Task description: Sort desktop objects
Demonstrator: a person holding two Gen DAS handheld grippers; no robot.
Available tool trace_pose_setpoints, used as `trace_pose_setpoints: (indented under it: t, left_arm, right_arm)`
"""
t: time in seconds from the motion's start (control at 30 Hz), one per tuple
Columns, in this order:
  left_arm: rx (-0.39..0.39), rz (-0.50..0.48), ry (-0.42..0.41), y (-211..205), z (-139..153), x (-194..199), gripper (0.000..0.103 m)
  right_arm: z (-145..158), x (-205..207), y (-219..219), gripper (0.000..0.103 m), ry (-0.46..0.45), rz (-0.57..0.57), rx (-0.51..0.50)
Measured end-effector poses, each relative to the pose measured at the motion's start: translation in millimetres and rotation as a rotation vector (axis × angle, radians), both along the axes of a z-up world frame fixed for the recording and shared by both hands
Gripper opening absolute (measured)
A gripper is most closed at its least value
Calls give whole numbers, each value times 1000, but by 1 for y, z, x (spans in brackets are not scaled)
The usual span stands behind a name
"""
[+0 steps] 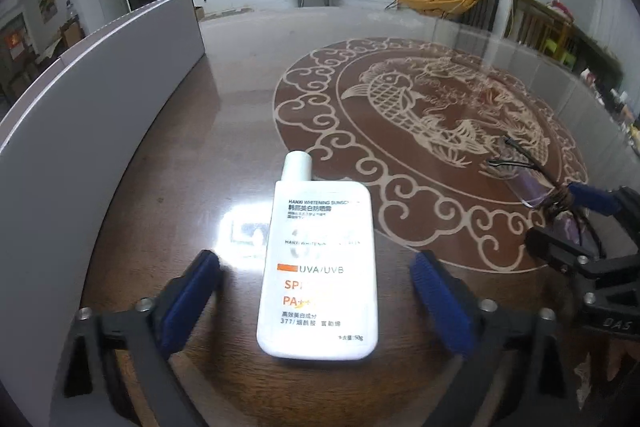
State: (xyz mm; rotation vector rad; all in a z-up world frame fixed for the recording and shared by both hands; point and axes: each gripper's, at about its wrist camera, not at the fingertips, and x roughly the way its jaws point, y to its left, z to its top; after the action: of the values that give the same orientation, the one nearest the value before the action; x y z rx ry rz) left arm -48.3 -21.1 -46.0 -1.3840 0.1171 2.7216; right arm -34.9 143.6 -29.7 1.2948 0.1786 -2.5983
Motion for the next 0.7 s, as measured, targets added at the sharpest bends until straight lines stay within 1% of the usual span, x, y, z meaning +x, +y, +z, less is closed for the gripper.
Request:
trace_pose_setpoints:
  t: [0.03, 0.07, 0.13, 0.17, 0.7]
  left_arm:
    - [7, 6, -8, -1, -2, -1, 102]
    - [16, 13, -17, -4, -3, -3, 103]
    - [16, 13, -19, -4, -3, -4, 103]
    - [17, 13, -19, -4, -3, -4, 103]
    - [17, 13, -18, -4, -4, -4, 103]
  right_arm:
    - [0, 0, 1, 93, -3, -8, 3]
    - [0, 0, 2, 94, -6, -15, 7]
    - [0, -1, 4, 102, -15, -24, 8]
    - [-1, -1, 4, 103, -20, -29, 12]
    - [3, -10, 5, 103, -23, -35, 12]
